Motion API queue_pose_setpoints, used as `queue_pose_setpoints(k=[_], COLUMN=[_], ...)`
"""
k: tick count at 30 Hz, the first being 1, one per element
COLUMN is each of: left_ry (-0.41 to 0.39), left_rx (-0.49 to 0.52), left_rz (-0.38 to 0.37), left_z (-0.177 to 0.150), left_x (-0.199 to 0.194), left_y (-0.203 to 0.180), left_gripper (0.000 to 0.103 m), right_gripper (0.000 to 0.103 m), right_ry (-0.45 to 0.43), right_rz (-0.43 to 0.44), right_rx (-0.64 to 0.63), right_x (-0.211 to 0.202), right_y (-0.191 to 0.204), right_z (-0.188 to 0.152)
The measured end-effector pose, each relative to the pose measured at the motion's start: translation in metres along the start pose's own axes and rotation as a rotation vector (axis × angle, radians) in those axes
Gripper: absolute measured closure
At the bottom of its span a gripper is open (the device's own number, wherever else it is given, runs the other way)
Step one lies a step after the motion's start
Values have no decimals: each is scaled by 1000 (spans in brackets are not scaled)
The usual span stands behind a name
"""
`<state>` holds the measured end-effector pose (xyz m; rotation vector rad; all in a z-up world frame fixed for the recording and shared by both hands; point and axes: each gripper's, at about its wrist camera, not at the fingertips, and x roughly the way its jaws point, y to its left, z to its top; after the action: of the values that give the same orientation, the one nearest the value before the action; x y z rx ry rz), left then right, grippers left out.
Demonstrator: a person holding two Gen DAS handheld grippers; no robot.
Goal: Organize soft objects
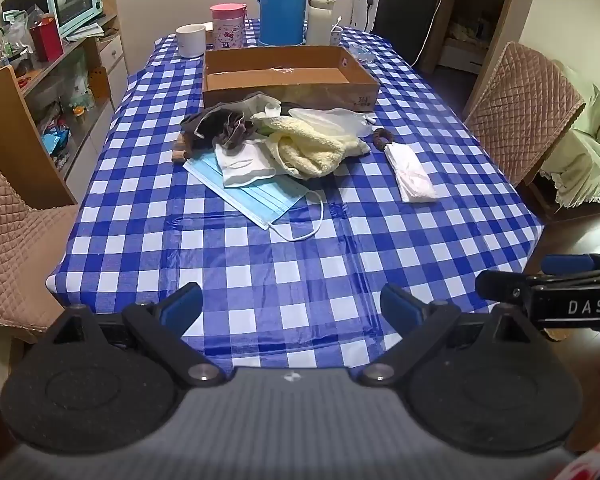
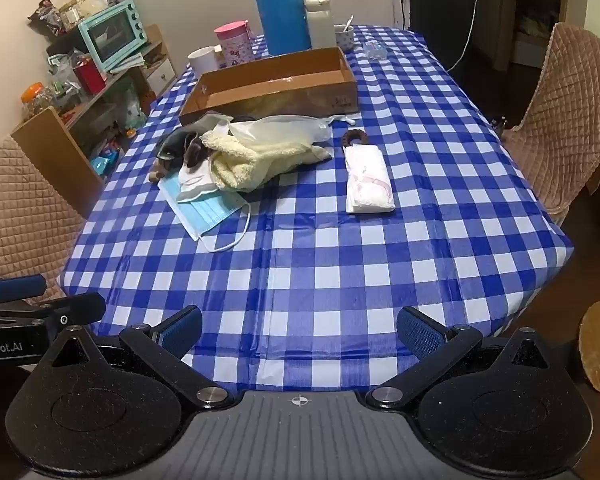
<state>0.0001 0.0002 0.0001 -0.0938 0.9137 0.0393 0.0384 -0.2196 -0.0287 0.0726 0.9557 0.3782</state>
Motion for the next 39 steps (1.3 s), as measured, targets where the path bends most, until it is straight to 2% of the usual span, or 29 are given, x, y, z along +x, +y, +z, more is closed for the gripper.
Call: queue_pose_setpoints(k=[39], left_ry=[6], left_rx=[10], left_rz=[12], left_z=[1], left_x=[8], left_y=[1], left_gripper=[8], right_gripper=[0], right_ry=[9], right_rz=[-2], right_rx=[-1], right_x=[9], right_y=[2], right_z=[5])
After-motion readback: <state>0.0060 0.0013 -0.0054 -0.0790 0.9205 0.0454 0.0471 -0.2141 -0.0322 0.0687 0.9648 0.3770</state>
